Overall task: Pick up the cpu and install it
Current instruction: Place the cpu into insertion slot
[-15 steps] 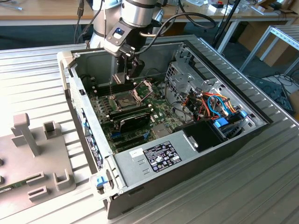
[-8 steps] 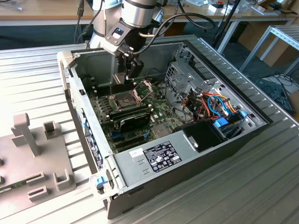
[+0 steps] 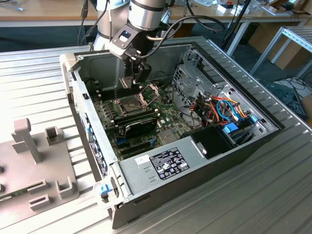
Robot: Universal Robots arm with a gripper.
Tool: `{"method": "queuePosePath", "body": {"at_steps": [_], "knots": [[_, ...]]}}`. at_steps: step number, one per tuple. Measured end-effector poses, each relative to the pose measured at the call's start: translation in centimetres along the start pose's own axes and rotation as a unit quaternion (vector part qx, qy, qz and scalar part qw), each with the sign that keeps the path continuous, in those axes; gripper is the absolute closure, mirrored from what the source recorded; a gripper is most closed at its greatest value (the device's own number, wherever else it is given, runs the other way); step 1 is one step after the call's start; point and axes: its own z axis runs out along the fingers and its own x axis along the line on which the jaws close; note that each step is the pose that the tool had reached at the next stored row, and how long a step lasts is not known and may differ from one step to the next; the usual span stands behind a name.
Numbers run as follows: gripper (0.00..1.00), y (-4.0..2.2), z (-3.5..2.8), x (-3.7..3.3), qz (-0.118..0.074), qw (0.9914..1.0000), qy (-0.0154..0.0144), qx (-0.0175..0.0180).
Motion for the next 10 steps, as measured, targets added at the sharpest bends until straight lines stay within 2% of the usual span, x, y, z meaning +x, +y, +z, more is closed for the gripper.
{"method": "queuePosePath", "body": {"at_steps": [3, 5, 7, 10], "knots": [[0.45, 0.02, 0.25, 0.0, 0.0, 0.99998, 0.0, -0.0057], [0.45, 0.03, 0.46, 0.01, -0.004, 0.99986, 0.0001, -0.0161], [0.45, 0.05, 0.65, 0.01, -0.011, 0.99966, -0.0001, -0.0237], [0.45, 0.06, 0.81, 0.01, -0.017, 0.99945, -0.0003, -0.0284]]}}
